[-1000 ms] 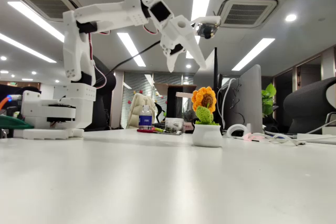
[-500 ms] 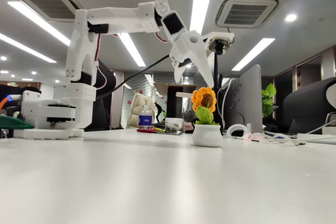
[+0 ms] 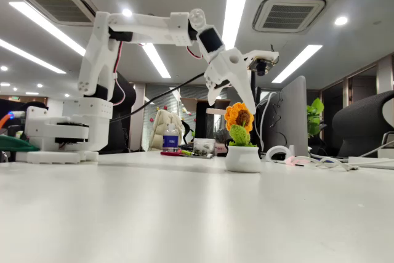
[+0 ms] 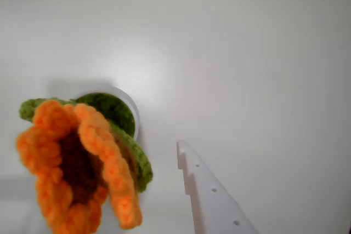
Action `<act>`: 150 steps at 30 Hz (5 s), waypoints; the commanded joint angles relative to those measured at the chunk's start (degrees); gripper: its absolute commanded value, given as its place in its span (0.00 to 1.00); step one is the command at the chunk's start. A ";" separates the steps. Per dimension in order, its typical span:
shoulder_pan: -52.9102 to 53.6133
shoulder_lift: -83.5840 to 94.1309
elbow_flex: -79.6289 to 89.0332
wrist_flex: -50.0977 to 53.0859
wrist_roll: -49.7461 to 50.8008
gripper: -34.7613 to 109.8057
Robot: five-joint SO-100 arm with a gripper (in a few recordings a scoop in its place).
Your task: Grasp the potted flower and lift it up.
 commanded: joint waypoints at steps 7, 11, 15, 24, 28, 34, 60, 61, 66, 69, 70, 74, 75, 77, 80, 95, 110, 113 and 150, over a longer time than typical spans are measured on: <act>-0.35 0.79 -2.29 0.62 0.09 0.77; -0.09 0.79 -1.85 0.70 0.18 0.76; 0.09 0.26 -1.85 0.70 0.18 0.76; 0.26 -1.41 -1.85 0.53 0.18 0.76; 0.35 -2.20 -1.85 0.44 0.18 0.76; 0.35 -2.90 -1.85 0.18 0.26 0.75; -1.14 -3.87 -1.85 -0.44 2.20 0.53; -1.14 -3.96 -1.85 -0.44 2.20 0.53; -1.49 -4.31 -1.85 -1.41 2.55 0.49; -1.85 -4.57 -1.85 -2.02 1.67 0.40; -2.02 -4.75 -1.85 -2.02 1.14 0.35; -2.64 -5.01 -1.85 -2.37 0.62 0.24; -2.64 -5.01 -1.85 -2.29 0.44 0.24; -2.72 -5.01 -1.85 -2.29 0.53 0.24; -2.64 -4.83 -1.85 -1.76 -0.09 0.24; -1.49 14.85 -1.67 7.03 -0.35 0.24; -0.44 53.09 1.85 10.55 3.78 0.24; -0.18 63.11 6.33 10.55 4.48 0.24; 2.29 105.29 15.38 22.41 4.22 0.24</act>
